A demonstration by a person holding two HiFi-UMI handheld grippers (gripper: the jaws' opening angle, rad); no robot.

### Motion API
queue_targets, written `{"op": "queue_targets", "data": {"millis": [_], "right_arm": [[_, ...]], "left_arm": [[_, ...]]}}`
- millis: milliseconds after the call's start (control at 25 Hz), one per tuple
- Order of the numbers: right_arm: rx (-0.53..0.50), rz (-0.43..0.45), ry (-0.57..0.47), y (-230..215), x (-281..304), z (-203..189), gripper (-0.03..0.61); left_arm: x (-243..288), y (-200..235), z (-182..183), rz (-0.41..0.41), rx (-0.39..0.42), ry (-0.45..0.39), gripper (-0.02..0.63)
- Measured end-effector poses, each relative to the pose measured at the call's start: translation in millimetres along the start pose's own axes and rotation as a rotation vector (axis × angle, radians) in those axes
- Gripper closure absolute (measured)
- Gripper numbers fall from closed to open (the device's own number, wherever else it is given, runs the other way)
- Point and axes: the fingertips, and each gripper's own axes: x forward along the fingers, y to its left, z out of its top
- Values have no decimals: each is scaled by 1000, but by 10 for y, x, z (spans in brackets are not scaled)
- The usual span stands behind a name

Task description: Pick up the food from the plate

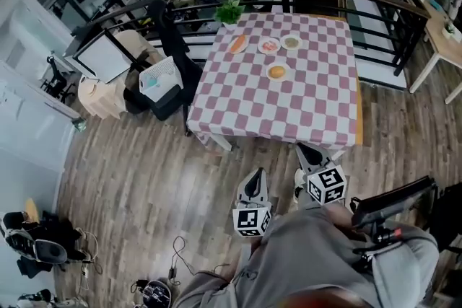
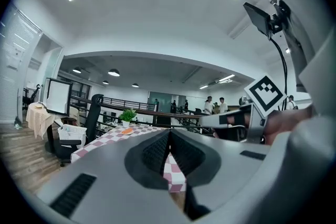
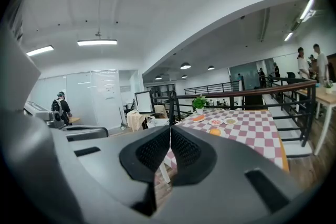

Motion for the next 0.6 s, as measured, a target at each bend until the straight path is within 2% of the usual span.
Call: {"op": "queue_targets", "data": {"millis": [120,400,600], "right_arm": [[3,1,-3,-262,319,143,565],[-76,-49,-77,-1051,992,764,565],[-72,-67,-129,-1568,1290,1067,565]], "left_arm": [[337,165,112,24,3,3,603],[1310,369,624,71,2,-73,603],[2184,348,853,34,55,-95,603]]}}
